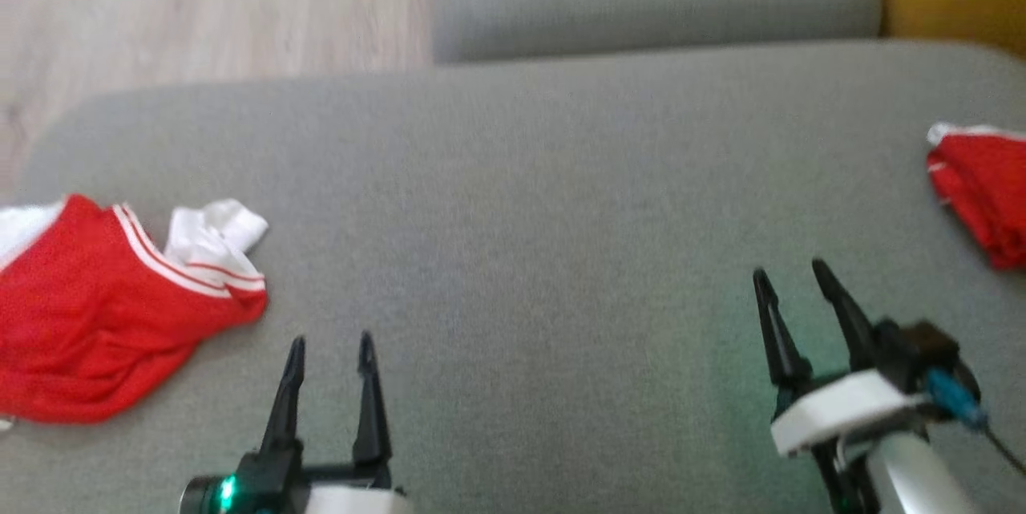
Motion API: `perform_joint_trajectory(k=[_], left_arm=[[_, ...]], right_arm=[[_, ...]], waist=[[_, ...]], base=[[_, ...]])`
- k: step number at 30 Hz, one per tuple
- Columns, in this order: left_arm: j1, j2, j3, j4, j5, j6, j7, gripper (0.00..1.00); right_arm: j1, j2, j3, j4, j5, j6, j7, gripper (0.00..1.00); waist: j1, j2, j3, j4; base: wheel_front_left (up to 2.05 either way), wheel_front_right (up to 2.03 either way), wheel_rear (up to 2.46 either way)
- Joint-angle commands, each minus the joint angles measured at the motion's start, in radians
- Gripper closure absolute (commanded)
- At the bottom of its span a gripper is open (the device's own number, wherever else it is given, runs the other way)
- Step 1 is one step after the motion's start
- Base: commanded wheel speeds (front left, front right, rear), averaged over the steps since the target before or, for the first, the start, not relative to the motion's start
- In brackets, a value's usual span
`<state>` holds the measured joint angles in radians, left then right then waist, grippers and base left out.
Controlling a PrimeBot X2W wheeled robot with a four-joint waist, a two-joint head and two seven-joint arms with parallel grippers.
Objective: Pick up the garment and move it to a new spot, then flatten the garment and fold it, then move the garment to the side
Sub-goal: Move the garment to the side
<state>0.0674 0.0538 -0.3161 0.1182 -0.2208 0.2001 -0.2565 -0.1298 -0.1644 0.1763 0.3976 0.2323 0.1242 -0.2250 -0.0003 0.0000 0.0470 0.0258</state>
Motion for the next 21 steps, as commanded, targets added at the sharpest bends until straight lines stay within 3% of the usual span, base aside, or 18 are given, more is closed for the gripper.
perform_joint_trajectory(k=[1, 9, 21], left_arm=[[-0.005, -0.002, 0.047, -0.047, 0.000, 0.005, -0.005, 0.00], [0.102, 0.005, 0.082, -0.093, 0.028, -0.015, -0.005, 0.00], [0.182, 0.000, 0.106, -0.088, 0.055, -0.045, -0.005, 0.00]], right_arm=[[0.011, 0.006, 0.011, -0.053, 0.011, 0.007, -0.024, 0.00], [0.213, 0.051, -0.049, -0.225, -0.007, 0.007, -0.036, 0.00], [0.320, 0.073, -0.076, -0.248, -0.038, 0.007, -0.037, 0.00]], waist=[[0.0003, 0.0000, -0.080, 0.015], [0.0003, 0.0000, -0.146, 0.012], [0.0003, 0.0000, -0.186, 0.014]], base=[[0.00, 0.00, 0.00], [0.00, 0.00, 0.00], [0.00, 0.00, 0.00]])
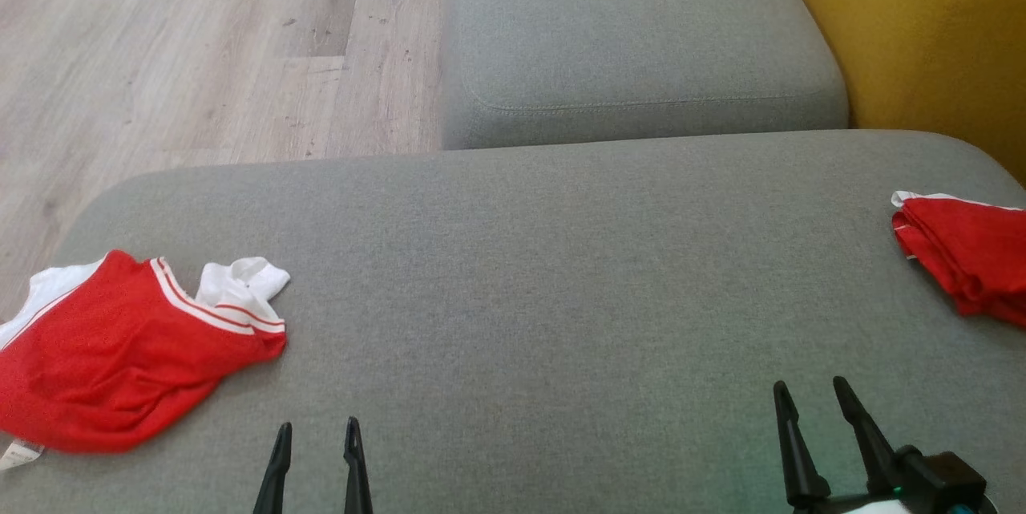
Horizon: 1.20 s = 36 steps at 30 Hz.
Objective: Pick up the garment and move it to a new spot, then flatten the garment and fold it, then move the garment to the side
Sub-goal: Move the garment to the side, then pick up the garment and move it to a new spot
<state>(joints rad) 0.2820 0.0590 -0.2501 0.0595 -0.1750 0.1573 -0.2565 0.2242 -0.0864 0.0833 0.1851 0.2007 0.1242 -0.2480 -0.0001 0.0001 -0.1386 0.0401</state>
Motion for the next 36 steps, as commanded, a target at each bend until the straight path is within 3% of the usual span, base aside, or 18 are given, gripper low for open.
perform_joint_trajectory(k=[1, 22, 28, 36], left_arm=[[-0.033, -0.006, 0.041, -0.030, 0.010, -0.003, -0.005, 0.00], [-0.031, -0.008, 0.044, -0.023, 0.016, -0.013, -0.005, 0.00], [-0.041, -0.009, 0.040, -0.035, 0.015, -0.008, -0.005, 0.00], [-0.053, -0.009, 0.051, -0.048, 0.024, -0.008, -0.005, 0.00]], right_arm=[[-0.033, -0.004, 0.018, -0.036, -0.007, 0.007, -0.014, 0.00], [-0.025, 0.002, 0.024, -0.047, -0.019, 0.007, -0.014, 0.00], [-0.028, 0.005, 0.034, -0.053, -0.020, 0.007, -0.014, 0.00], [-0.043, 0.014, 0.051, -0.056, -0.020, 0.007, -0.014, 0.00]], waist=[[0.0001, -0.0001, 0.000, -0.001], [0.0001, -0.0001, 0.002, 0.007], [0.0001, -0.0001, 0.017, 0.071], [0.0001, -0.0001, 0.045, 0.215]], base=[[0.00, 0.00, 0.00], [0.00, 0.00, 0.00], [0.00, 0.00, 0.00], [0.00, 0.00, 0.00]])
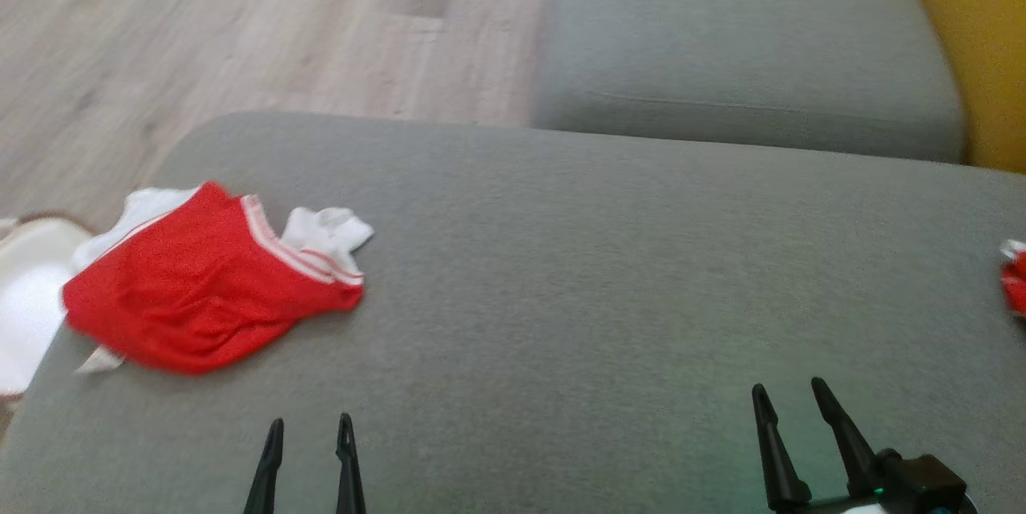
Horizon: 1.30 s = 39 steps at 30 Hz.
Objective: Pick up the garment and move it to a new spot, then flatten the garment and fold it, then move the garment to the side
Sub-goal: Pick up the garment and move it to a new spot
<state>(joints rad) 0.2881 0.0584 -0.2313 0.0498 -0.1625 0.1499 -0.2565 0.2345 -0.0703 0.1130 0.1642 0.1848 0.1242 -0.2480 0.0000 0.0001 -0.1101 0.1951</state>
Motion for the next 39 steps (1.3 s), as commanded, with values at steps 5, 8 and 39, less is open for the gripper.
perform_joint_trajectory(k=[5, 8, 39], left_arm=[[-0.066, -0.008, 0.049, -0.048, 0.020, -0.002, -0.005, 0.00], [-0.070, -0.008, 0.059, -0.056, 0.021, -0.003, -0.005, 0.00], [-1.141, 0.157, 0.182, 0.384, -0.054, -0.138, 0.433, 0.00]], right_arm=[[-0.068, 0.002, 0.026, -0.034, -0.006, 0.007, -0.014, 0.00], [-0.077, 0.001, 0.029, -0.033, -0.010, 0.007, -0.014, 0.00], [-0.266, -0.326, 0.002, -0.195, -0.063, 0.007, 0.026, 0.00]], waist=[[0.0000, -0.0001, 0.032, 0.150], [0.0000, -0.0001, 0.043, 0.192], [0.0000, -0.0001, 0.545, 0.158]], base=[[0.00, 0.00, 0.00], [0.00, 0.00, 0.00], [0.00, 0.00, 0.00]])
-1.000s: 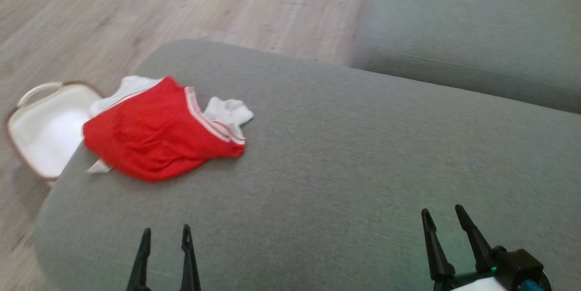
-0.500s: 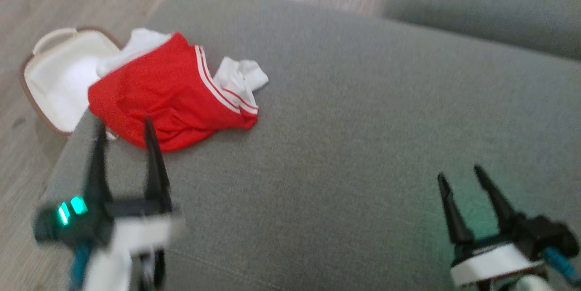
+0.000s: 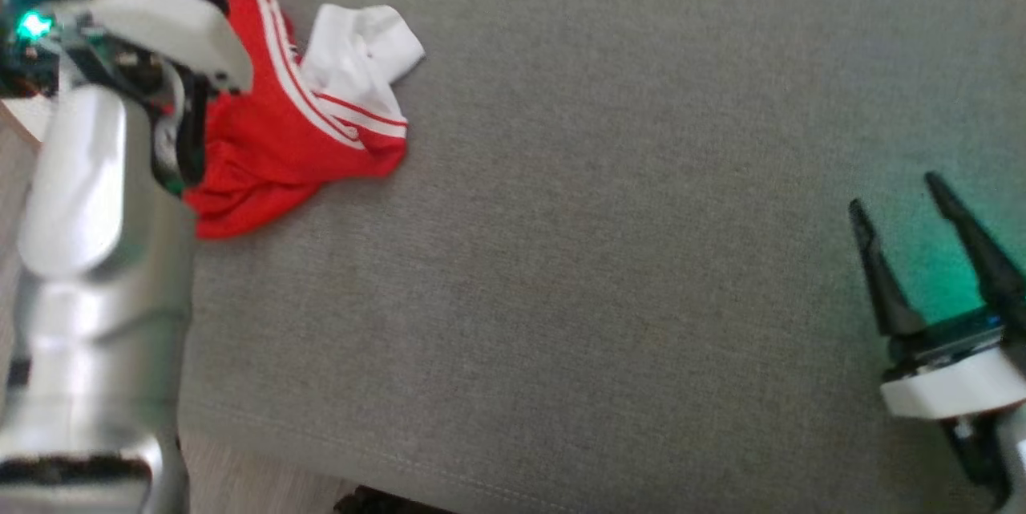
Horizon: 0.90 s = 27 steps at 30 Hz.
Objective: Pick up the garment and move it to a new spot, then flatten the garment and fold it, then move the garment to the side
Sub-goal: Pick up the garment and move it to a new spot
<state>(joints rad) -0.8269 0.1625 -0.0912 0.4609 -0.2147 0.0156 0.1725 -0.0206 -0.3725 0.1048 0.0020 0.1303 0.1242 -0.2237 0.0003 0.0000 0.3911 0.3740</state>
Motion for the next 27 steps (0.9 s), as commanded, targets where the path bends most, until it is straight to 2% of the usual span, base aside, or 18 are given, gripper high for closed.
perform_joint_trajectory(k=[1, 6, 11, 12, 13, 14, 20, 27], left_arm=[[-0.061, 0.055, 0.043, 0.031, -0.010, -0.008, 0.032, 0.00], [-0.184, 0.053, 0.053, 0.297, -0.047, -0.019, 0.112, 0.00], [-0.226, 0.064, 0.033, 0.526, -0.041, -0.032, 0.124, 0.00], [-0.226, 0.067, 0.030, 0.556, -0.039, -0.033, 0.120, 0.23], [-0.226, 0.066, 0.031, 0.581, -0.043, -0.035, 0.113, 0.76], [-0.227, 0.065, 0.033, 0.602, -0.048, -0.039, 0.104, 1.00], [-0.256, 0.085, 0.042, 0.649, -0.061, -0.059, -0.005, 1.00], [-0.333, 0.133, 0.013, 0.636, -0.036, -0.086, -0.148, 1.00]], right_arm=[[-0.010, -0.036, 0.004, -0.050, -0.007, 0.007, 0.011, 0.00], [0.006, -0.077, -0.024, -0.132, -0.002, 0.007, 0.054, 0.00], [0.008, -0.092, -0.032, -0.186, 0.000, 0.007, 0.085, 0.00], [0.007, -0.091, -0.031, -0.190, -0.001, 0.007, 0.087, 0.00], [0.007, -0.089, -0.031, -0.193, -0.003, 0.007, 0.090, 0.00], [0.007, -0.087, -0.031, -0.195, -0.004, 0.007, 0.091, 0.00], [0.007, -0.075, -0.027, -0.185, -0.006, 0.007, 0.087, 0.00], [-0.008, -0.020, 0.014, -0.113, 0.000, 0.007, 0.036, 0.00]], waist=[[-0.0003, 0.0000, 0.057, -0.024], [-0.0003, 0.0000, 0.106, -0.034], [-0.0003, 0.0000, 0.135, -0.047], [-0.0003, 0.0000, 0.137, -0.049], [-0.0003, 0.0000, 0.140, -0.051], [-0.0003, 0.0000, 0.141, -0.052], [-0.0003, 0.0000, 0.126, -0.058], [-0.0003, 0.0000, 0.002, -0.091]], base=[[0.00, 0.00, 0.00], [0.00, 0.00, 0.00], [0.00, 0.00, 0.00], [0.00, 0.00, 0.00], [0.00, 0.00, 0.00], [0.00, 0.00, 0.00], [0.00, 0.00, 0.00], [0.00, 0.00, 0.00]])
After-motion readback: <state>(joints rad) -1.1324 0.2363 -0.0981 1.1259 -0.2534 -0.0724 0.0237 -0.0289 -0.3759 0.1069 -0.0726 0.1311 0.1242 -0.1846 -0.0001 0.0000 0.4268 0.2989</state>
